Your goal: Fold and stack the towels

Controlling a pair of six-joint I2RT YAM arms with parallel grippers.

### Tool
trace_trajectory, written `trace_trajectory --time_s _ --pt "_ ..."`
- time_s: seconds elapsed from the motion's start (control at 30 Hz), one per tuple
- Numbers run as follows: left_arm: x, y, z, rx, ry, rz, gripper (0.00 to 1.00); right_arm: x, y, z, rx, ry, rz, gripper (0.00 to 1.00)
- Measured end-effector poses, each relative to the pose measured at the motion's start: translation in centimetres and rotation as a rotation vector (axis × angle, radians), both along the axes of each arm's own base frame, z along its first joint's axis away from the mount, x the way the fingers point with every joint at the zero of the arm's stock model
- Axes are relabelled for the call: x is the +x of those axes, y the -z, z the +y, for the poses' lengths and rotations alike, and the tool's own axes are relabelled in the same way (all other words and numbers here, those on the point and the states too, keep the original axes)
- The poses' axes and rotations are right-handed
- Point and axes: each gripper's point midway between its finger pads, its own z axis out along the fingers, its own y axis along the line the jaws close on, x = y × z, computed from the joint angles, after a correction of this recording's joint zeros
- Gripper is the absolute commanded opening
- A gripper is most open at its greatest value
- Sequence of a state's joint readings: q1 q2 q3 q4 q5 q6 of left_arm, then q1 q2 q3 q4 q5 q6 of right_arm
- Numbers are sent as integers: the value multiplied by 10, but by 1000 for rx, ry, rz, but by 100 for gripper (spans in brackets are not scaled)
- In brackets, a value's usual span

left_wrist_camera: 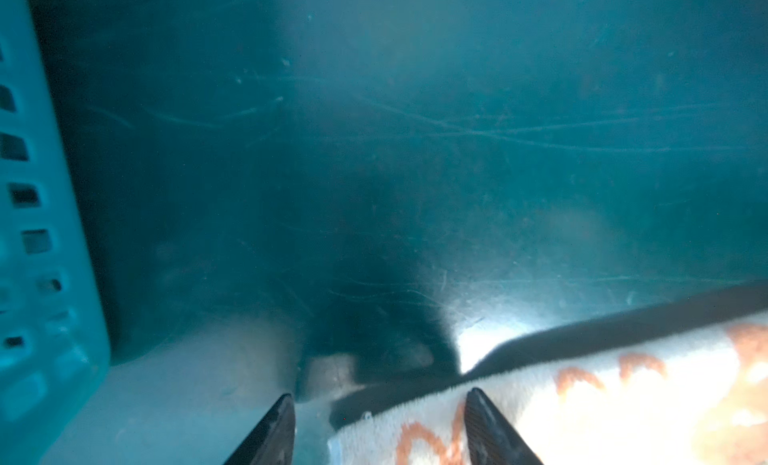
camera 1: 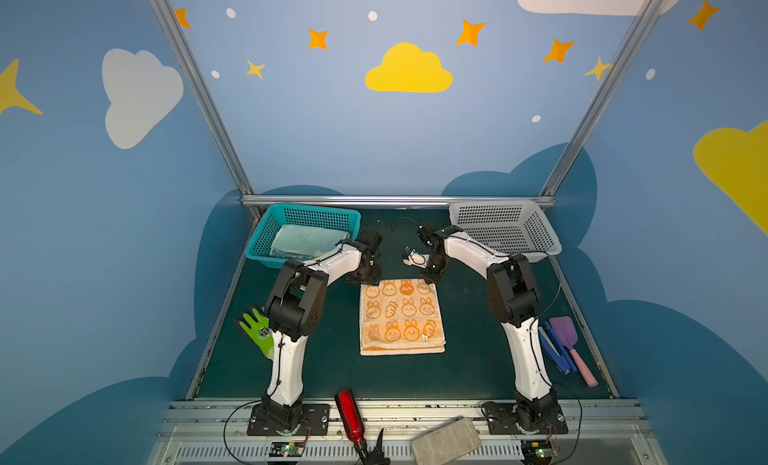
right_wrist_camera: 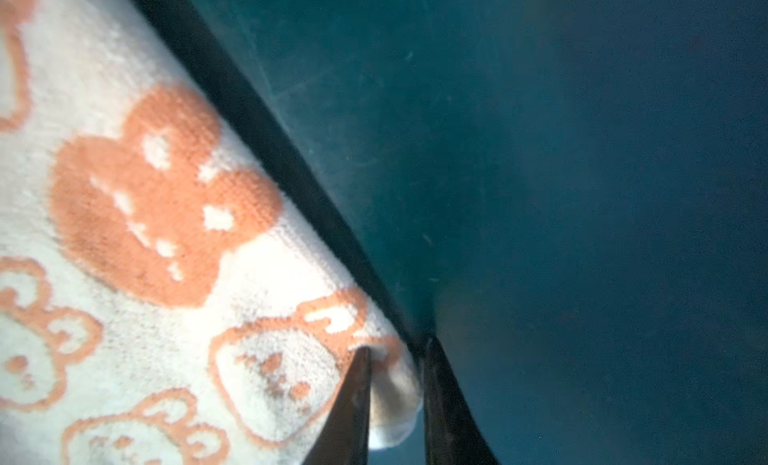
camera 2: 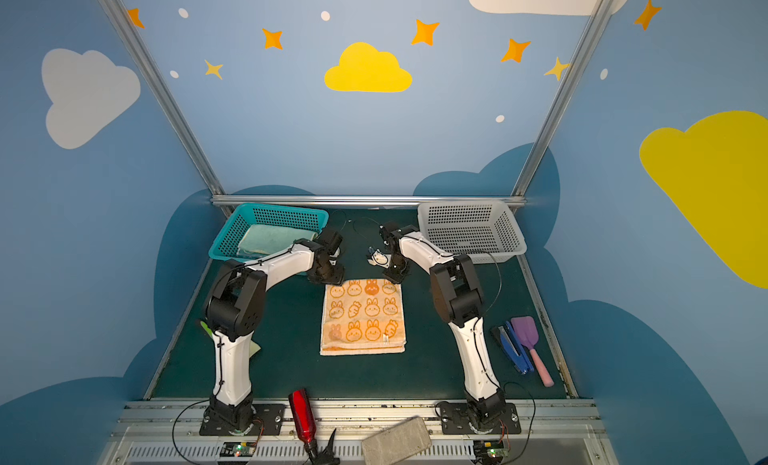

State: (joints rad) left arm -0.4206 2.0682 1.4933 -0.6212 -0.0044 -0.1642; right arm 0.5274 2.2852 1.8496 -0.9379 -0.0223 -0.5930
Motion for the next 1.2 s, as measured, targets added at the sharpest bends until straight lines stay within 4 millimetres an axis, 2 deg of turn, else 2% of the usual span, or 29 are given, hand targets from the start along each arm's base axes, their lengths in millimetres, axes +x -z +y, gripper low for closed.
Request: trace_trajectory --time_s 0.27,0.4,0.57,0.7,0.97,1.2 --pt "-5 -2 -2 -16 3 18 65 0 0 -1 1 15 1 0" --pt "-12 -2 -4 -39 5 30 65 3 0 -5 -18 39 -24 0" --pt "-18 -12 -7 -76 16 22 65 11 -1 -15 -49 63 -76 0" --pt "-15 -17 -9 -90 18 8 64 17 -1 -23 -62 78 -105 0" --pt "-8 -11 -11 -109 -8 -8 63 18 -1 -23 -77 72 -129 0" --pt "5 -3 -17 -109 -24 -9 56 17 -1 -22 -102 59 -145 0"
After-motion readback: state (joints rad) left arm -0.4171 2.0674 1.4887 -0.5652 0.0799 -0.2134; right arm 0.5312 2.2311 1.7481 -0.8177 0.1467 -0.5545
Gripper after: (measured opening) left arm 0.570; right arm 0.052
